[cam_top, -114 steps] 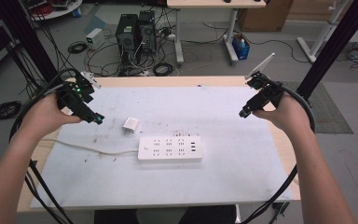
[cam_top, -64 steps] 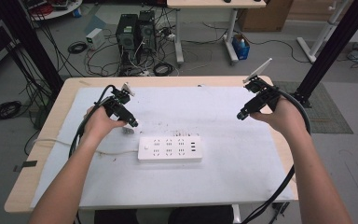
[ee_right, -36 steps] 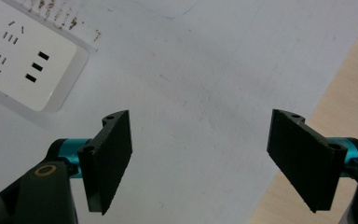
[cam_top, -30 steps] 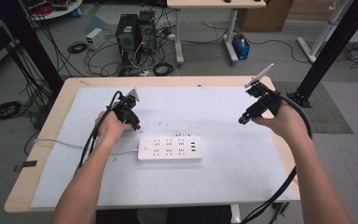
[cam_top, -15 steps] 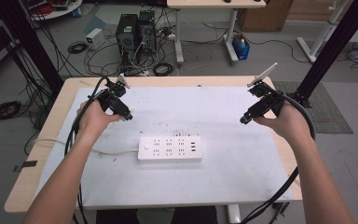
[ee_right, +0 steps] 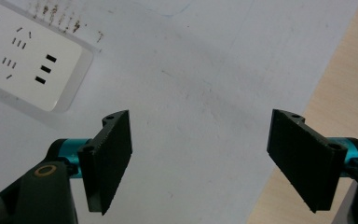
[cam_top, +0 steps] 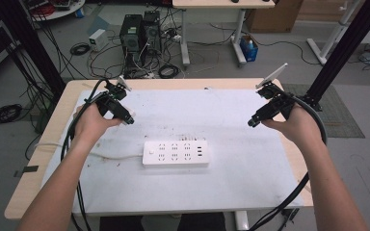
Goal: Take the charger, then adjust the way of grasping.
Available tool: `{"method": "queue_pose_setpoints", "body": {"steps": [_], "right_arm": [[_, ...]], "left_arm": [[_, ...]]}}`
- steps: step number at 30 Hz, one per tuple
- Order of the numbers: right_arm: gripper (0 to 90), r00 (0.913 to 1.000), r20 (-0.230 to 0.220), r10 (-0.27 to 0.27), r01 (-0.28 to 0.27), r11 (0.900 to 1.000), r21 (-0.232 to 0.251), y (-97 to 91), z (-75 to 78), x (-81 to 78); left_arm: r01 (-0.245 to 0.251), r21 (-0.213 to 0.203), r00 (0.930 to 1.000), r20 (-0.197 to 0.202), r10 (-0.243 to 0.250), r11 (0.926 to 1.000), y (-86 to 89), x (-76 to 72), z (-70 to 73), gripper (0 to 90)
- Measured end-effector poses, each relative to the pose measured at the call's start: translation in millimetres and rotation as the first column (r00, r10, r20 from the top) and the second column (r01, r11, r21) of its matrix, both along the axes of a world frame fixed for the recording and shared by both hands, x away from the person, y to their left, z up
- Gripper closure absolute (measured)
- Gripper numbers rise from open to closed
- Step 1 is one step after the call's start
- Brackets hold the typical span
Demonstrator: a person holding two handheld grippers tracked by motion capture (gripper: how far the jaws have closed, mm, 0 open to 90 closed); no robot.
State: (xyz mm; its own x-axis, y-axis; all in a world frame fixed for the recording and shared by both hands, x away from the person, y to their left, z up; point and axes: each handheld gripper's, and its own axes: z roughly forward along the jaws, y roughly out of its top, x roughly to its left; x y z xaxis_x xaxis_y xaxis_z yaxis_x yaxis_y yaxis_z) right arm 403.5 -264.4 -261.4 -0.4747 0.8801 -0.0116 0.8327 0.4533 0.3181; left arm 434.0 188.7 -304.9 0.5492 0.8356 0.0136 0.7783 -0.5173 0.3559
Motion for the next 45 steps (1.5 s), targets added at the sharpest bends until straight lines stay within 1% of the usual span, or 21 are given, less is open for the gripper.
{"method": "queue_pose_setpoints", "body": {"steps": [3,7,10,13,16,19,21,23,25,29,30,31,33,35,36,37,38,40,41,43,45], "right_arm": [[21.6,1.0,-0.003,-0.007,0.007,0.9999,0.015,0.0,0.2,-1.1],[21.7,0.9986,-0.02,-0.049,0.05,0.9973,0.054,-0.2,1.5,-0.3],[21.7,0.9956,-0.048,-0.081,0.085,0.9914,0.1,0.3,1.6,0.3],[21.7,0.992,-0.083,-0.095,0.108,0.9816,0.158,1.2,1.7,0.2],[21.7,0.9892,-0.104,-0.104,0.123,0.9719,0.2,3.1,2.2,-1.0],[21.7,0.9875,-0.117,-0.106,0.131,0.964,0.232,6.1,3.0,-1.9],[21.7,0.9855,-0.135,-0.103,0.136,0.9531,0.27,8.8,3.5,-2.3],[21.7,0.9857,-0.141,-0.092,0.131,0.9458,0.297,13.2,3.3,-3.0],[21.7,0.9863,-0.146,-0.077,0.123,0.9326,0.339,18.4,3.7,-4.2],[21.8,0.9853,-0.161,-0.057,0.121,0.8952,0.429,28.9,4.4,-4.9],[21.8,0.9839,-0.172,-0.05,0.123,0.8848,0.449,31.3,4.2,-4.8],[21.8,0.9817,-0.186,-0.041,0.127,0.8671,0.482,33.9,3.8,-4.8],[21.8,0.9796,-0.2,-0.019,0.126,0.8332,0.538,38.1,3.7,-5.1],[21.8,0.9751,-0.222,-0.001,0.133,0.8045,0.579,42.6,2.9,-5.9],[21.8,0.9726,-0.232,0.014,0.131,0.7932,0.595,45.0,1.9,-6.2],[21.8,0.9703,-0.241,0.024,0.131,0.785,0.605,48.1,1.2,-6.9],[21.8,0.9701,-0.241,0.031,0.126,0.7822,0.61,50.1,0.5,-7.1],[21.8,0.9646,-0.26,0.045,0.134,0.7636,0.632,57.5,-1.5,-8.0],[21.8,0.9639,-0.261,0.05,0.134,0.7583,0.638,61.2,-2.1,-8.4],[21.8,0.9619,-0.267,0.061,0.13,0.7553,0.642,68.5,-3.2,-8.7],[21.9,0.9585,-0.276,0.07,0.132,0.7517,0.646,75.2,-4.9,-8.1]], "left_arm": [[0.037,-0.013,0.9992,0.015,-0.036,0.9993,-2.9,-3.0,3.6,42.5],[0.097,-0.042,0.9944,0.045,-0.095,0.9944,-9.7,-6.6,10.2,42.5],[0.163,-0.095,0.9846,0.081,-0.155,0.982,-15.3,-9.7,15.2,42.5],[0.243,-0.129,0.9662,0.119,-0.229,0.9613,-23.8,-14.8,19.4,42.5],[0.327,-0.158,0.9403,0.152,-0.304,0.9317,-32.3,-19.3,22.1,42.5],[0.401,-0.167,0.9092,0.194,-0.368,0.9009,-41.3,-23.5,23.9,42.6],[0.443,-0.179,0.8879,0.224,-0.402,0.8788,-46.6,-26.2,25.2,42.5],[0.499,-0.185,0.8552,0.265,-0.446,0.8469,-52.1,-29.7,26.5,42.5],[0.54,-0.21,0.8309,0.289,-0.476,0.8152,-57.9,-32.7,27.4,42.6],[0.623,-0.238,0.7721,0.34,-0.537,0.745,-73.0,-38.9,26.5,42.6],[0.644,-0.239,0.7547,0.352,-0.553,0.7264,-76.8,-40.0,25.8,42.6],[0.662,-0.241,0.74,0.361,-0.567,0.7098,-80.4,-40.7,25.0,42.6],[0.688,-0.252,0.7179,0.377,-0.585,0.6809,-88.0,-42.6,22.5,42.6],[0.71,-0.256,0.6972,0.389,-0.602,0.6563,-95.4,-44.6,20.5,42.6],[0.72,-0.251,0.6859,0.397,-0.61,0.6465,-99.2,-45.2,19.9,42.6],[0.726,-0.256,0.6809,0.4,-0.614,0.6388,-101.9,-45.8,19.3,42.6],[0.734,-0.263,0.6727,0.409,-0.616,0.6263,-106.8,-47.0,17.9,42.6],[0.751,-0.253,0.6532,0.422,-0.628,0.6101,-114.6,-48.9,16.7,42.6],[0.755,-0.252,0.6477,0.428,-0.63,0.6048,-118.3,-50.1,16.2,42.6],[0.767,-0.249,0.6343,0.438,-0.637,0.5917,-125.1,-52.4,15.6,42.6],[0.775,-0.237,0.6234,0.442,-0.645,0.5864,-130.6,-54.4,15.4,42.6]]}}
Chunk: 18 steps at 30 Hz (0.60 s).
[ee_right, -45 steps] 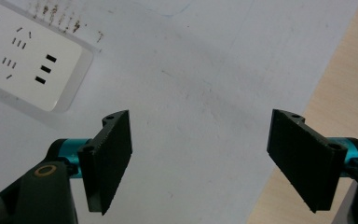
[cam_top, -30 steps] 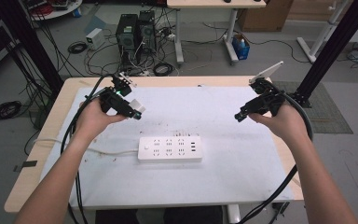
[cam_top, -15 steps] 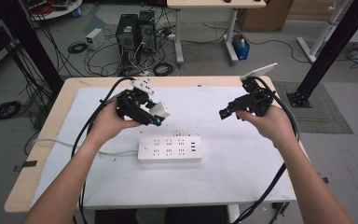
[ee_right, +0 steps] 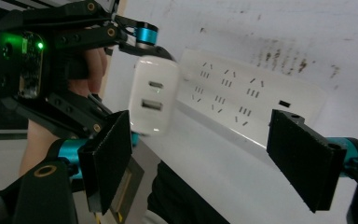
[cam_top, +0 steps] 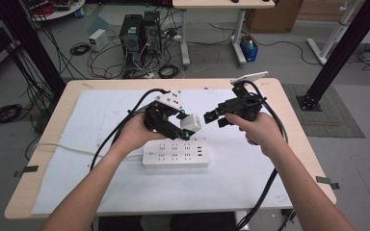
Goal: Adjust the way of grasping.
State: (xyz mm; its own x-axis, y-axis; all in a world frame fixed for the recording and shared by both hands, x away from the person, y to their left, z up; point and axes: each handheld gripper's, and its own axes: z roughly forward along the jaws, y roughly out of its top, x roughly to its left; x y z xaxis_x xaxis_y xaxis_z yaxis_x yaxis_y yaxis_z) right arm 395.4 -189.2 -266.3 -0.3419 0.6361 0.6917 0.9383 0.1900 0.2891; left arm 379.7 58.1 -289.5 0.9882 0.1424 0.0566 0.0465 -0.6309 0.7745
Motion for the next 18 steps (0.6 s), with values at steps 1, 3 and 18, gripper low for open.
{"method": "queue_pose_setpoints", "body": {"steps": [1,3,18], "right_arm": [[21.9,1.0,-0.004,0.006,-0.006,1.0,0.003,3.5,-0.7,0.1],[22.1,0.9997,-0.015,0.02,-0.02,0.9998,0.007,10.1,-2.9,0.6],[62.3,0.9982,-0.039,0.046,-0.044,0.9975,0.056,27.4,-15.0,4.3]], "left_arm": [[0.0,0.002,1.0,0.007,0.0,1.0,-2.4,-0.8,-0.2,42.6],[-0.001,0.011,0.9998,0.018,0.001,0.9999,-5.5,-1.6,-0.1,42.6],[-0.023,0.043,0.991,0.133,0.017,0.9988,-13.7,-11.8,1.9,41.5]]}}
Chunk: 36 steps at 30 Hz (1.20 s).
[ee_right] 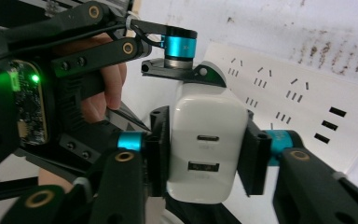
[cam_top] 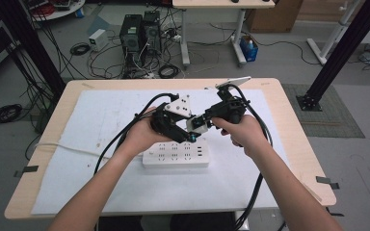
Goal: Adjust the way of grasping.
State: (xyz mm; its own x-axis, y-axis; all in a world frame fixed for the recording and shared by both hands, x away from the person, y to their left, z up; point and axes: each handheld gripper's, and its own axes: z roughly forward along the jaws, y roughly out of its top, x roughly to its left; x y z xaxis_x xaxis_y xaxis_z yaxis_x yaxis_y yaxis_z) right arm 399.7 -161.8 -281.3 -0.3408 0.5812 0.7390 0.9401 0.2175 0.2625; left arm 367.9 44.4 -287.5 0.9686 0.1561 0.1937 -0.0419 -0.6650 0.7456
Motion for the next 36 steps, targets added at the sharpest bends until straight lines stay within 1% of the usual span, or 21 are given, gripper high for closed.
{"method": "queue_pose_setpoints", "body": {"steps": [2,4,6,8,10,11,12,15,16,18,20,21,22,23,24,25,27,29,32,33,36], "right_arm": [[62.3,0.9999,0.014,-0.001,0.001,1.0,-0.005,-1.7,0.7,0.2],[62.3,0.9996,0.027,-0.004,0.004,0.9999,-0.01,-6.2,3.3,0.1],[62.3,0.998,0.064,0.003,-0.001,0.9991,-0.042,-12.1,7.9,0.2],[62.3,0.9947,0.101,0.018,-0.01,0.9961,-0.087,-17.7,15.0,0.5],[62.3,0.9857,0.163,0.042,-0.014,0.9847,-0.174,-22.5,24.0,0.0],[62.3,0.9792,0.194,0.06,-0.015,0.9734,-0.229,-23.9,28.7,-0.8],[62.2,0.9736,0.214,0.08,-0.017,0.9592,-0.282,-25.3,32.4,-1.2],[62.2,0.9541,0.255,0.156,-0.029,0.8964,-0.442,-27.5,40.7,-3.2],[62.2,0.9486,0.263,0.177,-0.033,0.8795,-0.475,-28.9,42.1,-3.4],[62.2,0.94,0.274,0.203,-0.03,0.8495,-0.527,-31.9,44.6,-4.1],[62.1,0.9376,0.275,0.213,-0.028,0.8335,-0.552,-35.9,45.7,-4.0],[62.1,0.9339,0.279,0.224,-0.028,0.8234,-0.567,-37.5,46.0,-4.0],[62.2,0.9325,0.281,0.227,-0.024,0.8143,-0.58,-39.0,46.0,-3.8],[62.1,0.9321,0.276,0.235,-0.027,0.8045,-0.593,-39.9,46.1,-3.8],[62.1,0.9277,0.28,0.247,-0.026,0.7915,-0.611,-40.9,45.9,-3.8],[62.1,0.9281,0.279,0.246,-0.021,0.7843,-0.62,-41.7,45.6,-4.1],[62.1,0.9282,0.272,0.254,-0.029,0.7776,-0.628,-43.8,43.6,-3.8],[62.1,0.9269,0.265,0.266,-0.034,0.7617,-0.647,-44.6,41.6,-4.2],[62.0,0.9279,0.269,0.258,-0.029,0.7703,-0.637,-46.6,41.1,-4.4],[62.1,0.9273,0.269,0.26,-0.03,0.7693,-0.638,-47.0,40.9,-4.7],[62.0,0.9283,0.262,0.264,-0.04,0.7707,-0.636,-47.4,40.0,-6.7]], "left_arm": [[-0.036,0.03,0.9992,0.018,0.035,0.9989,-0.1,-1.0,0.1,29.8],[-0.049,0.049,0.9988,0.007,0.048,0.9976,3.7,-2.3,1.0,28.2],[-0.083,0.098,0.9965,0.02,0.081,0.9917,10.0,-4.6,3.0,22.0],[-0.113,0.141,0.9936,0.013,0.112,0.9836,19.3,-7.4,4.8,21.9],[-0.183,0.188,0.9828,0.009,0.184,0.965,30.0,-9.1,4.9,18.2],[-0.207,0.237,0.9779,0.018,0.208,0.9493,37.4,-7.6,6.0,18.1],[-0.23,0.278,0.9706,-0.002,0.241,0.9325,44.7,-5.7,6.1,18.1],[-0.302,0.373,0.9419,-0.025,0.335,0.8772,66.1,-1.4,5.0,18.1],[-0.325,0.402,0.9265,-0.047,0.373,0.8562,73.1,0.6,3.8,18.1],[-0.366,0.458,0.898,-0.055,0.437,0.8102,86.7,4.6,2.1,18.1],[-0.405,0.508,0.8678,-0.049,0.495,0.76,99.2,9.5,0.1,18.1],[-0.426,0.519,0.8539,-0.04,0.519,0.7411,105.1,11.7,-0.4,18.1],[-0.438,0.525,0.8413,-0.046,0.539,0.7294,110.9,14.2,-1.0,18.1],[-0.447,0.529,0.8284,-0.06,0.557,0.7214,115.8,16.3,-2.1,18.1],[-0.453,0.534,0.8215,-0.062,0.567,0.714,119.5,18.1,-3.1,18.1],[-0.458,0.537,0.8183,-0.056,0.572,0.7079,122.3,18.7,-4.0,18.1],[-0.461,0.541,0.8118,-0.064,0.58,0.7038,125.7,19.8,-6.6,18.1],[-0.46,0.547,0.8134,-0.057,0.579,0.6999,126.6,20.2,-8.4,18.1],[-0.461,0.544,0.8124,-0.059,0.58,0.701,125.1,21.1,-9.5,18.1],[-0.459,0.546,0.8136,-0.059,0.578,0.7009,124.0,21.5,-9.5,18.1],[-0.441,0.545,0.825,-0.067,0.561,0.7134,119.8,23.3,-8.4,18.1]]}}
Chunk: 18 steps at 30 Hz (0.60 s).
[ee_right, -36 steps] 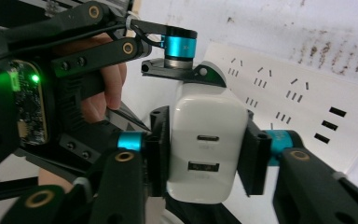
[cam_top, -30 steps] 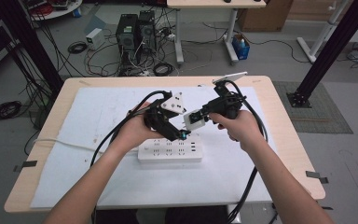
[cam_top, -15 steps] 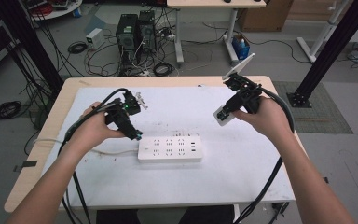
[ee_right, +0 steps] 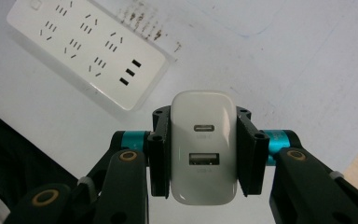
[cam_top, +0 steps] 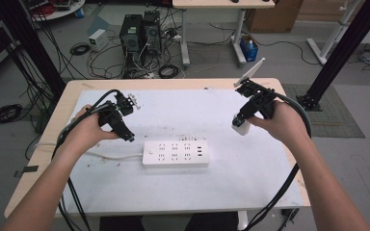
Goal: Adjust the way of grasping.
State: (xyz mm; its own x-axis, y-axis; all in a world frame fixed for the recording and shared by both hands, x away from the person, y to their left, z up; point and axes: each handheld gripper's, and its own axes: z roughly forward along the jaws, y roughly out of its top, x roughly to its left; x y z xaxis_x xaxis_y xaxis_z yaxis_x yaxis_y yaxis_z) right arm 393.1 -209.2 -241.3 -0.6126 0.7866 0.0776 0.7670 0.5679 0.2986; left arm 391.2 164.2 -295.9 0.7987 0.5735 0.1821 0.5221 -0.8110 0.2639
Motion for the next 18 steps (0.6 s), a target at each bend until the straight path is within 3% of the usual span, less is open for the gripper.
{"method": "queue_pose_setpoints", "body": {"steps": [10,18], "right_arm": [[62.1,0.9999,0.003,0.016,-0.016,0.9997,0.016,0.6,1.6,-1.7],[62.3,0.9994,-0.009,0.032,-0.032,0.9991,0.027,3.0,2.5,0.8]], "left_arm": [[0.01,0.001,0.9999,0.007,-0.01,1.0,-6.7,4.7,-0.3,18.1],[0.011,-0.006,0.9998,0.016,-0.011,0.9999,-4.5,-2.5,3.0,18.1]]}}
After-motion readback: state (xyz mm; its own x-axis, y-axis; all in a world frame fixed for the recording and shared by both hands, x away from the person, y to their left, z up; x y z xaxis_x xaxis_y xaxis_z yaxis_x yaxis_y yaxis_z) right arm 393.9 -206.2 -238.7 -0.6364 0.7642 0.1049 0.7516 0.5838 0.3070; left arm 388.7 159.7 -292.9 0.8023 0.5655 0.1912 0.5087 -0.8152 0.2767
